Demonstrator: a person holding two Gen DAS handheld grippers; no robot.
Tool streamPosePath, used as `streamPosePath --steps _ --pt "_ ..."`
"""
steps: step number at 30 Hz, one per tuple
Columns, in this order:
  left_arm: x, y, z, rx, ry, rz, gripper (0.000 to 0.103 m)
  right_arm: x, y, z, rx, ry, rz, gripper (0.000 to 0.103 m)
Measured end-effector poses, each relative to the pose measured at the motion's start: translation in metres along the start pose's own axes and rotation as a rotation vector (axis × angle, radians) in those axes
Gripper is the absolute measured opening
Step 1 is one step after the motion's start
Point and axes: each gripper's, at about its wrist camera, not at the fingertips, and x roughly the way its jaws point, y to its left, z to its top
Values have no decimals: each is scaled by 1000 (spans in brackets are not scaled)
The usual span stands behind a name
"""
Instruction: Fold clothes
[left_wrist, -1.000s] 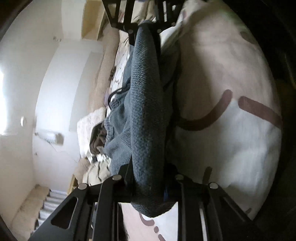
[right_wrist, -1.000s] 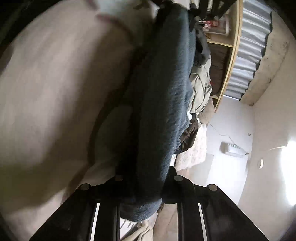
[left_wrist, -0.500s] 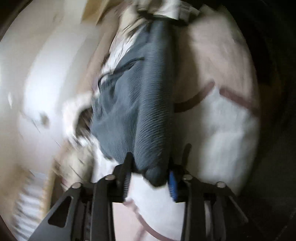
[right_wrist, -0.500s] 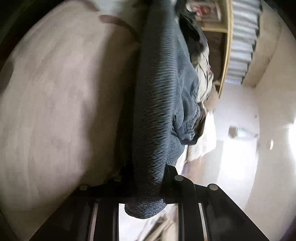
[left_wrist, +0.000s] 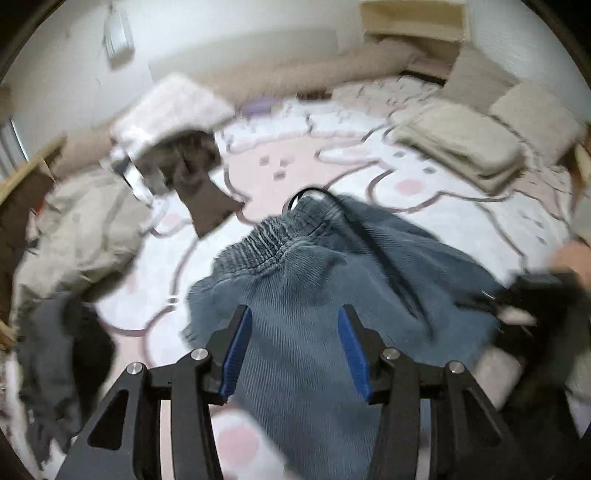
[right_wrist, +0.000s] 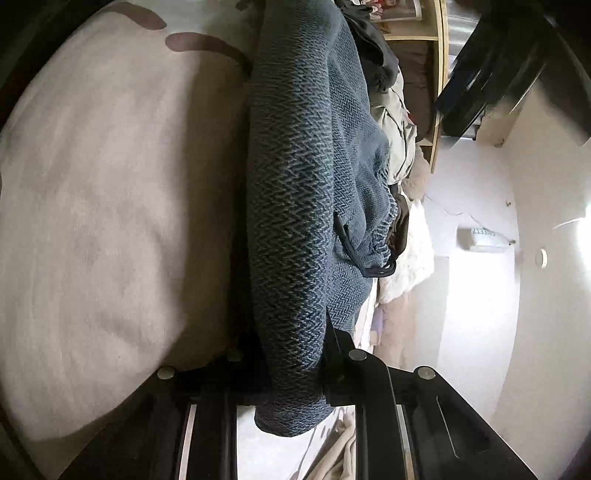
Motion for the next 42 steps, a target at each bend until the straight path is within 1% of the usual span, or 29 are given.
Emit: streamPosePath --steps 3,4,5,7,8,9,10,11,13,15,16,17,18,19,20,22,23,24,28,30,31,34,37,39,40,41,42 --pt "64 18 4 1 124 66 48 0 1 -2 14 -10 -4 19" --pt "77 24 2 -6 147 62 50 0 2 -3 22 -14 -4 20" --pt "78 30 0 -33 143 36 50 0 2 -3 26 -18 -7 20" --pt "59 36 -6 -86 88 4 50 0 3 -3 28 -22 -15 20" --pt "46 37 -7 -88 54 7 50 0 3 -3 31 -24 -17 20" --pt "30 35 -11 -70 14 22 50 1 3 -4 35 -28 -18 20" --pt "11 29 -16 -24 -34 51 50 1 3 -4 37 -31 -16 20" --pt "-7 20 -24 47 -81 93 51 0 2 -4 38 -34 -14 20" --pt "-39 -5 -46 232 -155 189 62 0 0 -4 42 -37 -2 20" --pt "-63 -33 -74 421 -200 257 66 1 -4 -4 52 -41 15 21" --pt "-72 -48 -91 511 -203 254 67 1 -5 -3 59 -41 25 21" --pt "-80 -63 -110 603 -198 234 68 2 -7 -3 65 -41 34 21" --pt "-85 -76 -127 682 -195 227 73 3 -9 -3 72 -42 44 21" --pt "-86 -87 -141 746 -195 237 78 4 -9 -2 72 -40 49 21" --pt "-85 -97 -155 808 -196 255 78 4 -10 -2 70 -37 54 21" --pt "-74 -114 -177 913 -198 328 78 2 -12 -1 87 -31 77 21" --pt "-65 -122 -186 958 -195 368 78 2 -14 -2 109 -29 98 21" --pt "-55 -127 -193 989 -189 403 78 2 -21 -3 153 -24 138 21" --pt "-21 -137 -195 1052 -194 526 78 16 -71 -3 380 7 322 21" --pt "-6 -137 -186 1055 -197 573 78 20 -90 -6 459 16 382 21" --pt "-1 -135 -182 1049 -190 583 78 21 -95 -7 482 18 400 21" --pt "8 -129 -174 1046 -184 606 78 24 -105 -7 527 24 436 21" --pt "13 -122 -169 1046 -179 635 78 30 -119 -10 605 30 477 21" --pt "15 -113 -168 1044 -166 664 77 22 -112 -15 632 28 479 21" --pt "15 -107 -167 1043 -159 680 69 17 -107 -16 630 24 467 21" --pt "15 -104 -169 1043 -153 691 66 12 -102 -17 616 19 445 21" --pt "14 -102 -171 1049 -149 694 59 8 -97 -17 603 14 423 21"
